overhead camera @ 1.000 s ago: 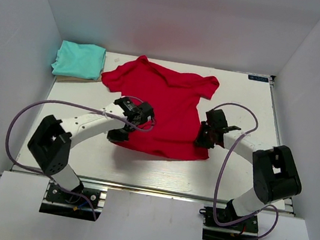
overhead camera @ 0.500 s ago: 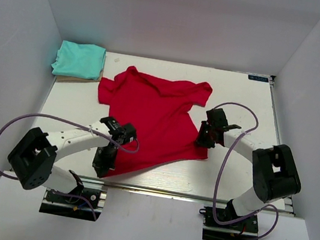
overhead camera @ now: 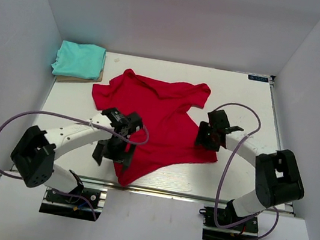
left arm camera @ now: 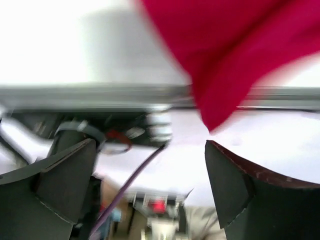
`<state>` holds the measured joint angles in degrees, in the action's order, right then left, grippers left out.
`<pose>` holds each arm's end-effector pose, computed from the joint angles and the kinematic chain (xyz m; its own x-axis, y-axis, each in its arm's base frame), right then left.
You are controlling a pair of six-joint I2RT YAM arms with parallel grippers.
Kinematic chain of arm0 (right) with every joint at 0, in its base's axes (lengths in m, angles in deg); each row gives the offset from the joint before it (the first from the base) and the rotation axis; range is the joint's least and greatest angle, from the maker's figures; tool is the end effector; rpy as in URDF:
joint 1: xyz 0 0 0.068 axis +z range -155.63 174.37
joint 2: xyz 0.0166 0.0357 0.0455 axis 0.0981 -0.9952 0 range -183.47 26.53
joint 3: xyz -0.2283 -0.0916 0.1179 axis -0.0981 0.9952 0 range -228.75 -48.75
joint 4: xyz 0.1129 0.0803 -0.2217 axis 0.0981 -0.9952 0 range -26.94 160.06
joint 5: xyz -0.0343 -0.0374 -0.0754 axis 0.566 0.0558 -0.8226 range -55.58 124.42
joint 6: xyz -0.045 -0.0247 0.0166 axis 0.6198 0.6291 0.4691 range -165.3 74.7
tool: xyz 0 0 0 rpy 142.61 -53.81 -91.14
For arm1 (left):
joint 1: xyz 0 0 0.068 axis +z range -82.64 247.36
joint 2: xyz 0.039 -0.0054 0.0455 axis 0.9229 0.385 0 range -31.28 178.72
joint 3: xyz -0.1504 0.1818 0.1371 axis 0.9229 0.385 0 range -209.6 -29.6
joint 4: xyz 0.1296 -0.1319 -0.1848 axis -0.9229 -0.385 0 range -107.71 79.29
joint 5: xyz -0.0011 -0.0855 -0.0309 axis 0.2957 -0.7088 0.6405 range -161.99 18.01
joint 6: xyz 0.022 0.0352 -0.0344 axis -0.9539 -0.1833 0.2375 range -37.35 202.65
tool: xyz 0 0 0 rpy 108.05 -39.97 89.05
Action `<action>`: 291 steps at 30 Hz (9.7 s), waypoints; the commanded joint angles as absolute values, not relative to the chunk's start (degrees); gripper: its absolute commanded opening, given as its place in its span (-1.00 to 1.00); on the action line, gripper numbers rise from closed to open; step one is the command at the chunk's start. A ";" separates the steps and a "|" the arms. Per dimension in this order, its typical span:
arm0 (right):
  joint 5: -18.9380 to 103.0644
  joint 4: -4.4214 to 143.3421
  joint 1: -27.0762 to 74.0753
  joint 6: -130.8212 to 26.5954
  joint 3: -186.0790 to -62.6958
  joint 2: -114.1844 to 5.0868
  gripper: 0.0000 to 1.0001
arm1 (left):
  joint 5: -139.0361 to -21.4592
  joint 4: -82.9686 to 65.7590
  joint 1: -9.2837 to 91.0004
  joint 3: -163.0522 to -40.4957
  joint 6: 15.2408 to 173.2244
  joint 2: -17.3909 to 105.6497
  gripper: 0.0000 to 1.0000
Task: Fold and stack the t-shirts
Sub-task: Flatten out the tshirt
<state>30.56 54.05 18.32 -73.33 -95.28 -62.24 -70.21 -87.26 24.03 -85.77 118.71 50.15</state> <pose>0.2693 0.1171 0.1640 -0.8611 0.1306 -0.4914 0.0363 0.9798 0.1968 0.1501 -0.1401 0.2171 -0.9820 0.1175 0.1476 0.1390 0.9796 0.1451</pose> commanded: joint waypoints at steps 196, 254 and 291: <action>21.33 34.02 -2.19 -68.06 -118.62 -82.88 0.81 | -82.53 -24.25 49.60 -114.56 93.28 82.73 0.99; 60.62 50.46 -14.50 -54.00 -105.27 -70.41 -0.21 | -64.52 -36.64 38.17 -110.99 102.69 86.76 0.99; 60.17 51.95 -10.39 -53.82 -106.15 -59.51 0.81 | -62.33 -34.78 42.84 -108.44 95.57 75.87 0.99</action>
